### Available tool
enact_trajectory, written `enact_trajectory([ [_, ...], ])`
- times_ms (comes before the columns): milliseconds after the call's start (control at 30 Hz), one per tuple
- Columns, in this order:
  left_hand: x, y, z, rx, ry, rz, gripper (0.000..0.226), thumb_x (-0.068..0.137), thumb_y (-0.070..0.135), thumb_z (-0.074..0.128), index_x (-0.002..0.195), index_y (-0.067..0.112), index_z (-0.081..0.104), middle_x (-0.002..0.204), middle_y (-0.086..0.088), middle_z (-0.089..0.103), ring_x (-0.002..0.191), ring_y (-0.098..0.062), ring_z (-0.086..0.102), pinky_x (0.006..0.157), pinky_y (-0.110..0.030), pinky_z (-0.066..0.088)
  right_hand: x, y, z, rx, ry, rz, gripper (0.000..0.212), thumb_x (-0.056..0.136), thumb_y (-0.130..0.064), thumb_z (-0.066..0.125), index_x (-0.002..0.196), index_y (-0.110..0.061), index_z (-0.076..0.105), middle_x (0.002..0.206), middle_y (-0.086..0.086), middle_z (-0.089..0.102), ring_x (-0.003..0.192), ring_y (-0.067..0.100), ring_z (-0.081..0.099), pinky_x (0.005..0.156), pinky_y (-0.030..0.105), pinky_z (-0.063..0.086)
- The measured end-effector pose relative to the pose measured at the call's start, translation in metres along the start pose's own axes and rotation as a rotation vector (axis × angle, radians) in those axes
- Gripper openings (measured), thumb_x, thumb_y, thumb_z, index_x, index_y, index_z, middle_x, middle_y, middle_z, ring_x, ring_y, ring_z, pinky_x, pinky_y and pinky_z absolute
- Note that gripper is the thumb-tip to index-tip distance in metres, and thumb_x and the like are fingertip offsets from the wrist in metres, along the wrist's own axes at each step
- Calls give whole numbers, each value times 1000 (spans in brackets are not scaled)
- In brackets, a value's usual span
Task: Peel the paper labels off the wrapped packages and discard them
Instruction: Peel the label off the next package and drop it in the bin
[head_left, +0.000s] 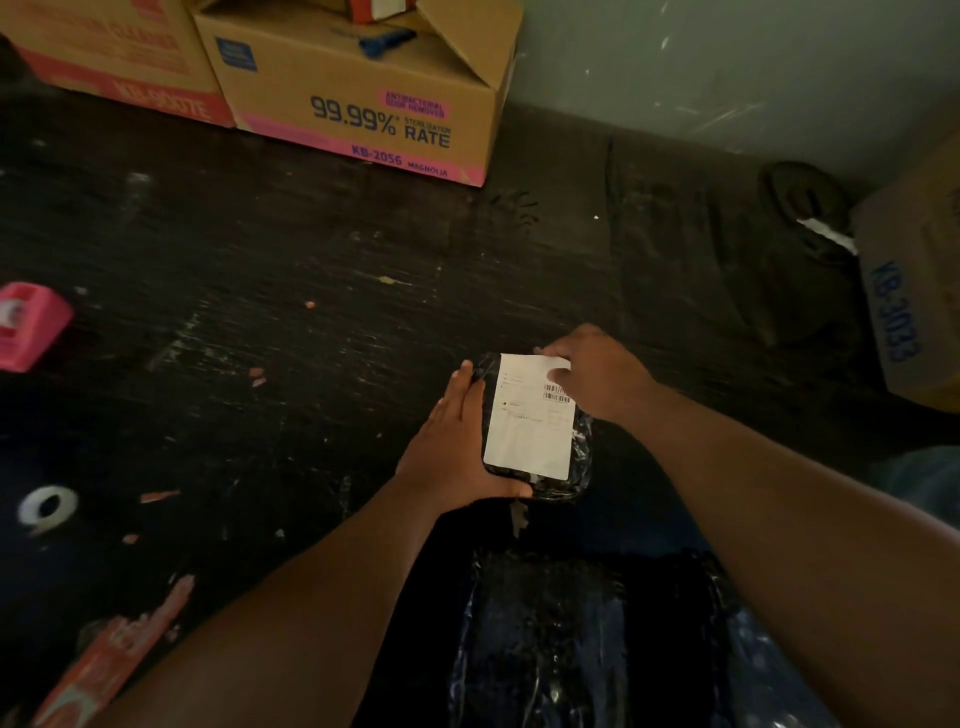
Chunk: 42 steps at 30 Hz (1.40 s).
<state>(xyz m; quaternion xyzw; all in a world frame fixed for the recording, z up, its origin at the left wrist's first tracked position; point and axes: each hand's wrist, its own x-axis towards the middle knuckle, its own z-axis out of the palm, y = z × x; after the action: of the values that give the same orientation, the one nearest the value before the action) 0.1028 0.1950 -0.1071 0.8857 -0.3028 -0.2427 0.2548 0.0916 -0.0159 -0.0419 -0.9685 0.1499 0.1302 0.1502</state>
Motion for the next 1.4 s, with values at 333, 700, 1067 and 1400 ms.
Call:
enact_trajectory([
  [333,11,-8,1,-154,-80,40,158,53,58,92,155,25,-23,150,29,-43,151,-6,-9,121,-42,17,-1,4,9,38,-45,103,42,94,-33,62,134,-22,57,129,6,59,113,22,58,91,36,49],
  [700,10,-10,4,-206,-62,37,155,54,53,94,157,26,-20,154,28,-37,151,-4,-10,123,-43,18,-16,-2,-7,43,-7,-16,23,97,-34,57,109,-23,73,103,-2,70,88,12,63,82,34,52],
  [1067,4,-7,19,-258,45,22,154,55,59,91,156,27,-20,156,24,-36,151,-6,-15,122,-39,15,-8,-15,0,-117,-23,30,53,94,-43,58,144,-31,45,134,5,57,118,24,57,94,41,51],
  [1400,-1,-14,29,-305,73,32,144,63,51,90,157,25,-16,163,15,-27,150,-2,-16,119,-28,5,-10,-22,-1,-118,-56,-51,26,98,-29,54,119,-29,68,115,-2,69,99,17,63,86,42,54],
])
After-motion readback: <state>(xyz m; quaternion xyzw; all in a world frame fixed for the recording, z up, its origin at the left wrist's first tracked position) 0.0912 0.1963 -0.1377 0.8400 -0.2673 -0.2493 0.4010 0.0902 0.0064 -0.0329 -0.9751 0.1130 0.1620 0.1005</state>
